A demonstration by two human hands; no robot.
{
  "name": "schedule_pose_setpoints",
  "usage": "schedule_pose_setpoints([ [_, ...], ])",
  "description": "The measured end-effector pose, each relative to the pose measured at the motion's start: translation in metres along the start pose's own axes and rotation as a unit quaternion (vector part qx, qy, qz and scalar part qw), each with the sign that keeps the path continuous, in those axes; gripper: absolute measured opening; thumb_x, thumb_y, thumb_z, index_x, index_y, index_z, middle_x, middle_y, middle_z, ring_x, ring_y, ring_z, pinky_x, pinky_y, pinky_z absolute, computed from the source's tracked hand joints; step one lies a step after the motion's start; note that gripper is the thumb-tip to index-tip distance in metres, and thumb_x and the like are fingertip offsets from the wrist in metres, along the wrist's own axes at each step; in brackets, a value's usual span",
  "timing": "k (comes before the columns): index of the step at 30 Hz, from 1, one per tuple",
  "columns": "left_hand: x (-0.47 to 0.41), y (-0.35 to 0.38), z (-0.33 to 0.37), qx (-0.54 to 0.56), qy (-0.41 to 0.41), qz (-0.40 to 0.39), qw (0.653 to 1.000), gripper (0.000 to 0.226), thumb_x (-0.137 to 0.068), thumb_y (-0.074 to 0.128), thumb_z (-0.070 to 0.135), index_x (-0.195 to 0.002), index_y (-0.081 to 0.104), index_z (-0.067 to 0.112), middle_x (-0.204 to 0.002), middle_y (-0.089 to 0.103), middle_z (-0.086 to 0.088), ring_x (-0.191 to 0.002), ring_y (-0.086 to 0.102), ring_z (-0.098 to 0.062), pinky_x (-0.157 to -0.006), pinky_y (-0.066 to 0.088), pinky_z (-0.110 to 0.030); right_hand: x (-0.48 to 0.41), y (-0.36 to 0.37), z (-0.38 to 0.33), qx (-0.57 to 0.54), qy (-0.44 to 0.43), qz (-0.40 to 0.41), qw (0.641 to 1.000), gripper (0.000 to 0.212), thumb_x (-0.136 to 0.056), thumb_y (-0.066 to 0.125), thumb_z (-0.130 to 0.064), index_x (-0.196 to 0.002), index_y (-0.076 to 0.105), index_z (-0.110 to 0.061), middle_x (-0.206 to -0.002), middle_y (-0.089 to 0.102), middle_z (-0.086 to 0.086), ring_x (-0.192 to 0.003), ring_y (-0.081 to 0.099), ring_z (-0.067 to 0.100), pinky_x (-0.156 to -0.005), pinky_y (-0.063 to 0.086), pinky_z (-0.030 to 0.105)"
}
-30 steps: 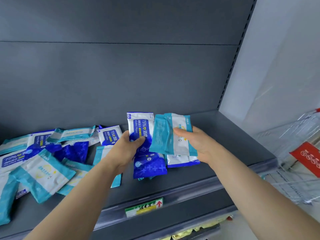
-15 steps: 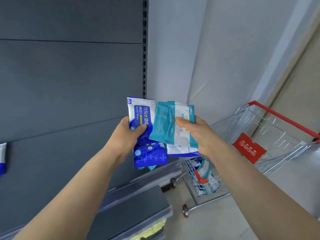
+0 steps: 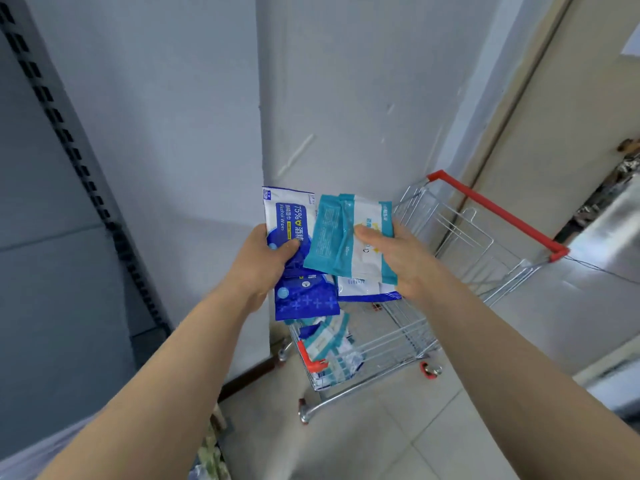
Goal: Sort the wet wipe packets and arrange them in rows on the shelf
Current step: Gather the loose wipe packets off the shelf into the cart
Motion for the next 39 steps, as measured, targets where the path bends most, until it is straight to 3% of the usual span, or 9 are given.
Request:
schedule_pose_setpoints([
  [5,-0.077,0.045,-0.066,0.015,-0.067,-0.014,0.998,0.03,-0.092,0.061,0.018,-0.119,0.05,0.013,-0.107,0.069,-0.005,-0.089,0.07,-0.02,-0.061,0.054,-0.03,-0.082,-0.041,0.041,0.037,0.054,0.006,0.998,0.027,-0.09,0.066,-0.02,-0.116,0.061,-0.017,-0.105,0.072,0.007,-0.093,0.07,0.025,-0.078,0.059,0.044],
  [10,-0.14,0.067,-0.136,-0.001,-0.139,-0.002,0.99,0.035,-0.089,0.066,0.023,-0.119,0.052,0.015,-0.111,0.069,-0.006,-0.092,0.07,-0.023,-0.074,0.058,-0.04,-0.159,-0.067,0.097,0.049,0.12,0.002,0.992,0.016,-0.09,0.066,-0.02,-0.105,0.061,-0.019,-0.105,0.071,0.008,-0.092,0.069,0.025,-0.082,0.057,0.046],
  [15,-0.177,0.074,-0.216,-0.02,-0.19,0.042,0.981,0.024,-0.09,0.065,0.019,-0.112,0.055,0.019,-0.107,0.069,-0.006,-0.095,0.068,-0.025,-0.085,0.056,-0.047,-0.222,-0.077,0.178,0.068,0.177,-0.028,0.981,0.024,-0.089,0.067,-0.021,-0.111,0.061,-0.016,-0.102,0.072,0.007,-0.091,0.07,0.023,-0.078,0.059,0.044],
  [22,-0.196,0.075,-0.353,-0.005,-0.293,0.103,0.95,0.015,-0.092,0.061,0.016,-0.104,0.054,0.021,-0.109,0.068,-0.007,-0.096,0.068,-0.027,-0.087,0.054,-0.048,-0.29,-0.082,0.316,0.116,0.275,-0.099,0.949,0.02,-0.089,0.063,-0.016,-0.108,0.057,-0.019,-0.101,0.069,0.01,-0.097,0.067,0.032,-0.087,0.054,0.052],
  [29,-0.189,0.082,-0.47,-0.041,-0.381,0.123,0.915,0.027,-0.09,0.06,0.007,-0.115,0.051,0.014,-0.104,0.068,-0.008,-0.085,0.068,-0.019,-0.077,0.056,-0.037,-0.312,-0.093,0.445,0.157,0.368,-0.198,0.895,0.017,-0.091,0.053,-0.006,-0.1,0.059,-0.019,-0.105,0.064,0.017,-0.1,0.061,0.034,-0.096,0.047,0.056],
  [32,-0.188,0.083,-0.497,-0.117,-0.379,0.132,0.909,0.031,-0.089,0.062,0.005,-0.114,0.048,0.017,-0.099,0.064,-0.002,-0.076,0.06,-0.009,-0.064,0.052,-0.02,-0.312,-0.097,0.486,0.186,0.399,-0.245,0.864,0.031,-0.09,0.058,-0.004,-0.119,0.054,-0.013,-0.12,0.064,0.018,-0.112,0.06,0.035,-0.1,0.045,0.055],
  [34,-0.19,0.086,-0.511,-0.157,-0.374,0.134,0.904,0.035,-0.088,0.061,0.002,-0.116,0.047,0.02,-0.096,0.061,-0.001,-0.073,0.055,-0.006,-0.058,0.045,-0.012,-0.312,-0.101,0.505,0.223,0.405,-0.269,0.845,0.025,-0.09,0.057,-0.003,-0.112,0.057,-0.015,-0.121,0.063,0.017,-0.114,0.059,0.034,-0.101,0.044,0.051],
  [36,-0.189,0.083,-0.524,-0.181,-0.382,0.15,0.894,0.032,-0.088,0.062,0.001,-0.117,0.051,0.011,-0.096,0.062,-0.004,-0.07,0.052,-0.008,-0.048,0.037,-0.006,-0.311,-0.105,0.518,0.274,0.403,-0.293,0.823,0.016,-0.091,0.058,-0.007,-0.099,0.058,-0.021,-0.119,0.063,0.014,-0.113,0.058,0.032,-0.096,0.045,0.046],
  [39,-0.187,0.078,-0.535,-0.203,-0.401,0.148,0.881,0.037,-0.088,0.064,0.007,-0.123,0.053,0.003,-0.105,0.064,-0.009,-0.077,0.056,-0.016,-0.047,0.036,-0.011,-0.315,-0.109,0.528,0.34,0.381,-0.328,0.795,0.021,-0.084,0.068,-0.024,-0.104,0.061,-0.025,-0.114,0.066,0.008,-0.105,0.062,0.029,-0.089,0.051,0.049],
])
Point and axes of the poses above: each hand's wrist, its own x-axis away from the middle knuckle, its own y-axis out of the palm, z = x × y, the point moved 9 cm from there along -x, towards the middle knuckle
